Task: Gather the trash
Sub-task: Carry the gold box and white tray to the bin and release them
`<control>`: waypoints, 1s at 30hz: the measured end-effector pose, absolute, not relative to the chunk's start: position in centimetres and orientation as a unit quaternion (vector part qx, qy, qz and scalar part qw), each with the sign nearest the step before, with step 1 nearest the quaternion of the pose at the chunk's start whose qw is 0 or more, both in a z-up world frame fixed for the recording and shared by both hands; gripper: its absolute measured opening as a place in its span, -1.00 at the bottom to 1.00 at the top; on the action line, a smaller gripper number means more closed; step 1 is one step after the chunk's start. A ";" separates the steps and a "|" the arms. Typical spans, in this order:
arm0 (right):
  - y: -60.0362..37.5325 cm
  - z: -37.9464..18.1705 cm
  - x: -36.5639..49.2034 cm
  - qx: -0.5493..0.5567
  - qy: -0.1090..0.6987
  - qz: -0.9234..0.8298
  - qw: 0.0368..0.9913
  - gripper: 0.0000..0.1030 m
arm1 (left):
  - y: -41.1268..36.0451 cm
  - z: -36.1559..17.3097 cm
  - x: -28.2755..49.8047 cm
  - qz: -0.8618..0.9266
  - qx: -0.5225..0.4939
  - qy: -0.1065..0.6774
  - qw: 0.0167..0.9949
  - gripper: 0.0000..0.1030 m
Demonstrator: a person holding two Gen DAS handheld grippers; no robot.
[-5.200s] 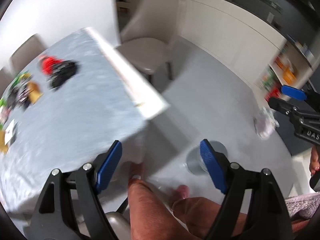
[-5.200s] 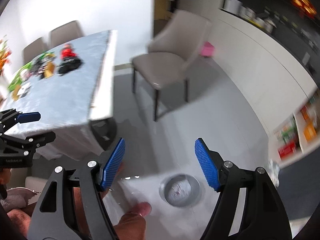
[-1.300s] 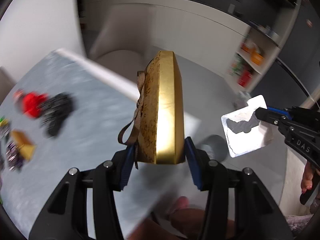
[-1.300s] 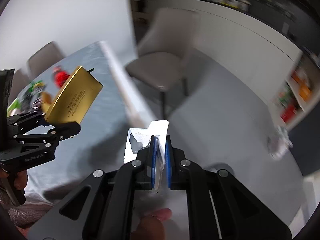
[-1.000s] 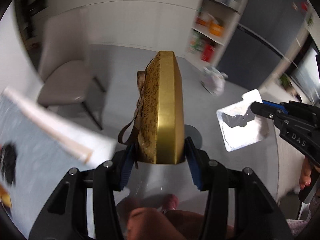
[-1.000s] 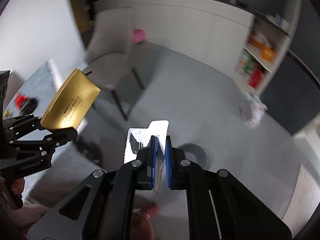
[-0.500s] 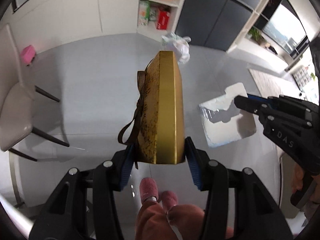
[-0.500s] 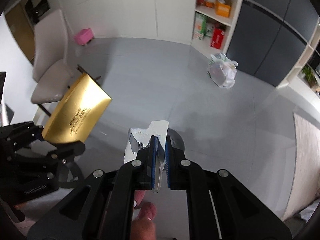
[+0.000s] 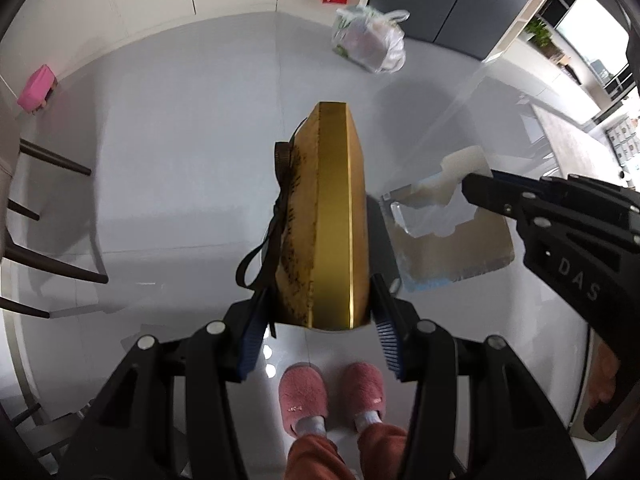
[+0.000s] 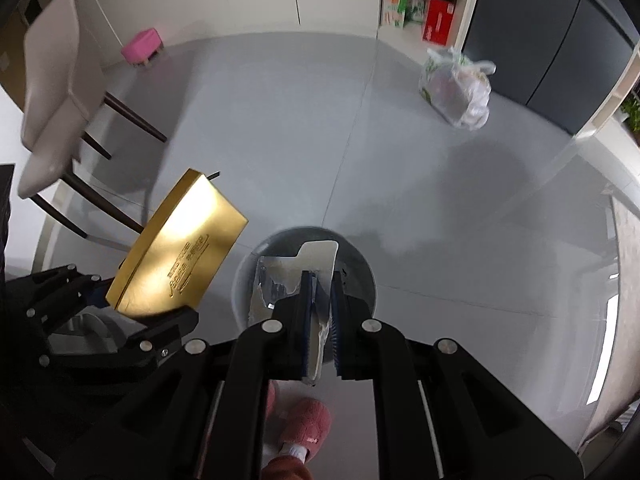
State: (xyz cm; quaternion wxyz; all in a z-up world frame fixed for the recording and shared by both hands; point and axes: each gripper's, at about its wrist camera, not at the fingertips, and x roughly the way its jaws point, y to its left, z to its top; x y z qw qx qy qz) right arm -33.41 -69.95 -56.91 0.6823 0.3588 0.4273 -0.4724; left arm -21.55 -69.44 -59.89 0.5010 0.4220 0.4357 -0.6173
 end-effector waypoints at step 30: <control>-69.6 -48.8 -33.7 0.329 0.444 -0.455 0.699 -0.47 | -69.9 -54.1 -21.5 -0.586 0.450 0.444 0.508 0.23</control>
